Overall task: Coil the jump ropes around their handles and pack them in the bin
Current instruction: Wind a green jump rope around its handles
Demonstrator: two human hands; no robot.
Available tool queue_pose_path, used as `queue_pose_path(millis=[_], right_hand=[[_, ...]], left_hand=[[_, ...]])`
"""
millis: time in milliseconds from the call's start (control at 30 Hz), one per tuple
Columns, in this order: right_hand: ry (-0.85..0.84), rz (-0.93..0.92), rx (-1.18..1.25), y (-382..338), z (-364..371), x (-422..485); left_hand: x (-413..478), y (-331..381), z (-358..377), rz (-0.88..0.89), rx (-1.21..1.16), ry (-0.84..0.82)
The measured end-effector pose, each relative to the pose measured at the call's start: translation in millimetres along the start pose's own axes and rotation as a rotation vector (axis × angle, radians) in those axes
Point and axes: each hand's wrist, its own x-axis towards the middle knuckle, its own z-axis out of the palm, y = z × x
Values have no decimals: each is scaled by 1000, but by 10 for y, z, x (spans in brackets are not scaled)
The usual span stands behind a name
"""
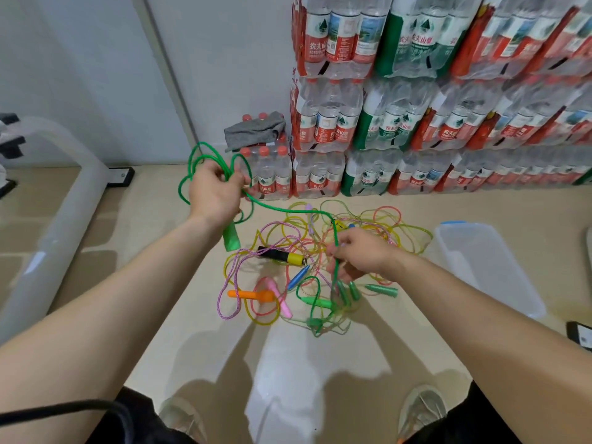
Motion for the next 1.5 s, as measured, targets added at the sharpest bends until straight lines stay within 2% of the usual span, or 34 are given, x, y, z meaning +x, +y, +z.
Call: queue_pose_path(millis=[133,233,333,433,533,633,700,833,933,1067,1133,1267,1400,1500], right_hand=[[41,-132,530,-395,-46,-174],[110,-172,822,-584,-140,-276],[199,-175,1013,-638,-244,-303],[247,-181,1077,-630,-313,-306],[315,-218,1058,-601,-369,-307],[485,-211,976,-519,-445,-304],[567,-132,815,-438,-456,-312],[408,9,535,-398,-315,-382],[293,-116,385,-460,-72,-430],[258,-289,157,-374,181,-371],[244,-286,132,-324,220,-350],[33,-336,171,-318,309,-375],[39,-375,89,-310,349,-380],[100,-347,75,-302,309,-344]], left_hand=[[-222,-53,177,34,94,-257],[-422,-50,303,45,27,-486],[-626,7,397,-19,-126,-627],[-773,44,469,-117,-162,-729],[-806,61,500,-209,-170,-811],[-815,137,509,-246,-248,-797],[-819,196,506,-281,-356,-757],[-774,290,492,-334,-544,-650],[-743,357,489,-384,-655,-565],[-715,422,476,-479,-747,-507],[-704,447,458,-497,-771,-502],[-726,479,437,-518,-832,-522],[-684,488,385,-523,-875,-489],[-540,475,307,-388,-796,-415]])
